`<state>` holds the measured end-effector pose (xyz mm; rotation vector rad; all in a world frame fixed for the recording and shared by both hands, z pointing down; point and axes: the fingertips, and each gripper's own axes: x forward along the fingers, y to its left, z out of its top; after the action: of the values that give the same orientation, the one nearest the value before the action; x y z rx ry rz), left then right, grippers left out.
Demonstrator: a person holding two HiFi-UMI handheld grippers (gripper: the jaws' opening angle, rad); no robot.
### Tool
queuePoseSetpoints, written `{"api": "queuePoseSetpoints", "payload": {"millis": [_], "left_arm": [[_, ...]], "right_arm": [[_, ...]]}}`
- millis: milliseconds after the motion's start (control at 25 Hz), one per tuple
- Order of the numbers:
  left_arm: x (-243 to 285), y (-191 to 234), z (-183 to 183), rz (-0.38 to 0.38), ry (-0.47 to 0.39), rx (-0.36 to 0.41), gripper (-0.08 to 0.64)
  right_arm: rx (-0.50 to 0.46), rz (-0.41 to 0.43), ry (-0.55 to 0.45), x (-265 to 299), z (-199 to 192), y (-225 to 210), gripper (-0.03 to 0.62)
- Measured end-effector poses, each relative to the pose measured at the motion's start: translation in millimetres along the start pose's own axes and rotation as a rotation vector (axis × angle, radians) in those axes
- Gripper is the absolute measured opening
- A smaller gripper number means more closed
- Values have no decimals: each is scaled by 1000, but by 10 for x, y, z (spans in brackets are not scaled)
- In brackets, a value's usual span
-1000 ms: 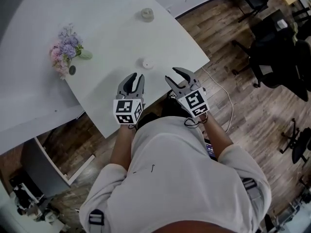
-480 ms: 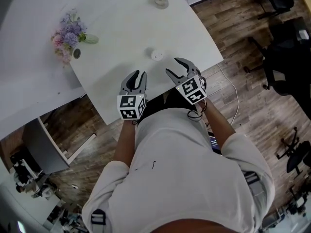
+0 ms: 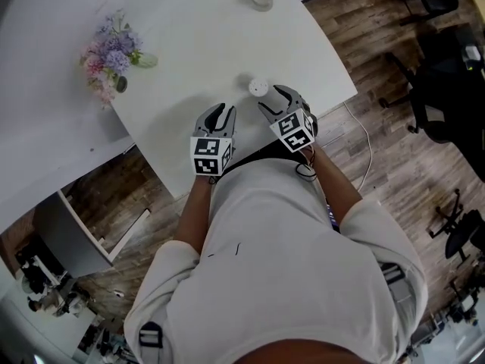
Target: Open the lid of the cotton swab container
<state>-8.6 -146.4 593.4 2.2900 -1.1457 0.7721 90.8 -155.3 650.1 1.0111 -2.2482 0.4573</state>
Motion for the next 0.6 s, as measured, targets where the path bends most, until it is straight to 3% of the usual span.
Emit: {"api": "queuePoseSetpoints", "payload": {"millis": [280,600], "left_arm": [[7,153,-20,-20,10,-11,109],[-49,306,-84,-14,11,-56,109]], "right_arm": [[-5,-32,48,244,-59,1,265],[-16,-51,24,441,39,-74,239]]}}
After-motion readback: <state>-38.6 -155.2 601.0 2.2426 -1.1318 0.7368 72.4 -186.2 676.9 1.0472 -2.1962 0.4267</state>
